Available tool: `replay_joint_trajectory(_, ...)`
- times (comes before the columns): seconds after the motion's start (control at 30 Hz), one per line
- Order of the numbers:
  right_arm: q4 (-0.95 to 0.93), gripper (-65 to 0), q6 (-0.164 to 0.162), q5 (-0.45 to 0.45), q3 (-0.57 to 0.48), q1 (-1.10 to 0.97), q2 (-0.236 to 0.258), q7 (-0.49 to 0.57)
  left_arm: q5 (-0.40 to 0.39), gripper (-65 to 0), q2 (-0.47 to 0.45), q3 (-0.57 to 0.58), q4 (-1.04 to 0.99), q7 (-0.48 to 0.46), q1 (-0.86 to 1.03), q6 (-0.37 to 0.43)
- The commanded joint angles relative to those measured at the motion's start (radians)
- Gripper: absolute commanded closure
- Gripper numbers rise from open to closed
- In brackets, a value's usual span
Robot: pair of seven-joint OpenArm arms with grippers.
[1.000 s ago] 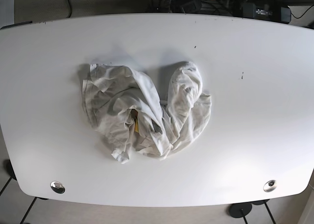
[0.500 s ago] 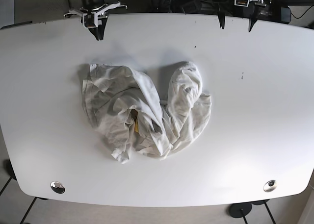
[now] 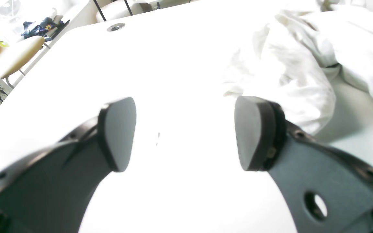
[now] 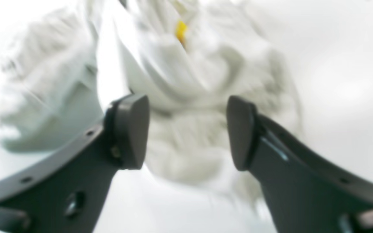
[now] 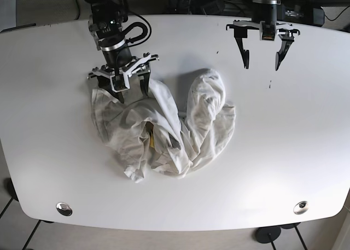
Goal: Fold the T-shirt properly
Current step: 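Lower the right gripper into the crumpled shirt and pinch a fold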
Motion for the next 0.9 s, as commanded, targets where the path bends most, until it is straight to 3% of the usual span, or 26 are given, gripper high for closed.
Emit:
replay_joint_trajectory(0.03,0.014,-40.9,-0.007,0.004,-0.016,0.082,-0.016,0.0,0.0,-43.3,-0.002,0.009,0.013,-0.03,-0.009,0.004)
replay_joint_trajectory(0.23,-0.113,-40.9,-0.005,0.004,-0.113,0.323,-0.028,-0.085,0.002,-43.3,-0.002,0.009,0.009,-0.03,-0.035,0.004)
replay_joint_trajectory(0.37,-0.271,-40.9,-0.004,0.004,-0.185,0.483,-0.031,-0.085,0.002,-43.3,-0.002,0.007,-0.027,-0.03,-0.056,0.004)
replay_joint_trajectory(0.5,-0.434,-40.7,0.088,0.004,-0.242,0.604,-0.073,-0.085,0.002,-43.3,-0.005,0.001,-0.076,-0.03,-0.084,0.004)
replay_joint_trajectory(0.63,-0.561,-40.3,0.216,0.001,-0.25,0.668,-0.114,-0.085,0.002,-43.3,-0.003,-0.011,-0.076,-0.031,-0.085,0.004)
replay_joint_trajectory(0.73,-0.613,-40.3,0.375,-0.004,-0.315,0.705,-0.134,-0.085,0.002,-43.3,-0.005,-0.011,-0.076,-0.031,-0.087,0.004)
replay_joint_trajectory(0.77,-0.625,-40.3,0.404,-0.002,-0.34,0.711,-0.136,-0.085,0.002,-43.3,-0.005,-0.011,-0.076,-0.031,-0.087,0.004)
replay_joint_trajectory(0.83,-0.658,-40.3,0.447,0.002,-0.4,0.734,-0.136,-0.085,0.002,-43.3,-0.005,-0.011,-0.076,-0.031,-0.098,0.004)
replay_joint_trajectory(0.9,-0.704,-40.3,0.457,0.002,-0.449,0.753,-0.143,-0.085,0.002,-43.3,-0.005,-0.013,-0.076,-0.031,-0.114,0.004)
